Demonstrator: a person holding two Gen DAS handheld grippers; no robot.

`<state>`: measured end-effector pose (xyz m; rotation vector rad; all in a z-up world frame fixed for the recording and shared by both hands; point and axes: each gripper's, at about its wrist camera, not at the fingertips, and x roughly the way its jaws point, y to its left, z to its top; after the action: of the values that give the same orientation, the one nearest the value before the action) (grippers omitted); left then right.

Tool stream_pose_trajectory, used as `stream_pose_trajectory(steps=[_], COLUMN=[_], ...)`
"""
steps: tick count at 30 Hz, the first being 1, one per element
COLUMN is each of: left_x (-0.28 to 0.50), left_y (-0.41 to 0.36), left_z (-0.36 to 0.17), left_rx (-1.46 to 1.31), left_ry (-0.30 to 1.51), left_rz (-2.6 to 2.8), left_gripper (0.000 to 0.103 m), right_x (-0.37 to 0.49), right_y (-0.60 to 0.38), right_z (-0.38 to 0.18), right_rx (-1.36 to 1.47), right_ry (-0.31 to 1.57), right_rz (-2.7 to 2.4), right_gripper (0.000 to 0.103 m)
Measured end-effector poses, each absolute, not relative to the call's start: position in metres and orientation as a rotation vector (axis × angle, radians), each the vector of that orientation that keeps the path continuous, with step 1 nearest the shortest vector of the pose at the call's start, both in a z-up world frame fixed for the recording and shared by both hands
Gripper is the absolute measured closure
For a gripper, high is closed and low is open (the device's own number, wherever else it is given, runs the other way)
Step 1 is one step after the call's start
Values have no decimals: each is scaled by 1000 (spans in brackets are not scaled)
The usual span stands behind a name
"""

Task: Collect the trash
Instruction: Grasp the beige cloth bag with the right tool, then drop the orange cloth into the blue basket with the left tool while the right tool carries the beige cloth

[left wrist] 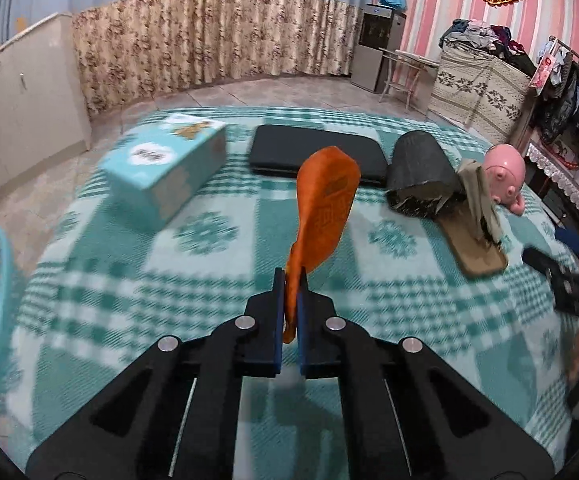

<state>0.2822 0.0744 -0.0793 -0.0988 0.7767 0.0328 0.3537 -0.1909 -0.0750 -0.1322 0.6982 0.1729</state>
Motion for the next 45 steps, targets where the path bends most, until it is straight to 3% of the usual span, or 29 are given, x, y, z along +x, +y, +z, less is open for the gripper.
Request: stream_pose_trajectory(steps=[6,7,8,9,11,12,27,37,45], left_x=[247,245,243,240,235,234,211,174,146], left_y=[106,111,115,119,127,128,130,157,236], left_z=[-83,-84,-86,-87,-89,-89,-79,-52,-40], left_rx=[-122,-134,-141,-148,-160,-160,-168,-146,-172], left_ry=[790,794,796,798,799,797,745,672,672], left_rz=[92,99,104,111,120,124,117,170,337], left_gripper=[99,99,99,99,99,99,99,99,99], right_x=[386,392,398,405,407,404,294,283,282], right_y=[-157,-153,-151,-146,-144,-146,-188,-128,-62], right_z=[-79,-80,-80,-82,-82,-80,-84,-69,-55], right_rx=[-167,-165,-166,-167,-148,-134,-93,-145,-173], right_ry=[712,714,723,747,766,763,739,701,658], right_rz=[204,213,226,246,277,274,239,335,466], right_gripper=[6,12,30,40,75,77,81,81,81])
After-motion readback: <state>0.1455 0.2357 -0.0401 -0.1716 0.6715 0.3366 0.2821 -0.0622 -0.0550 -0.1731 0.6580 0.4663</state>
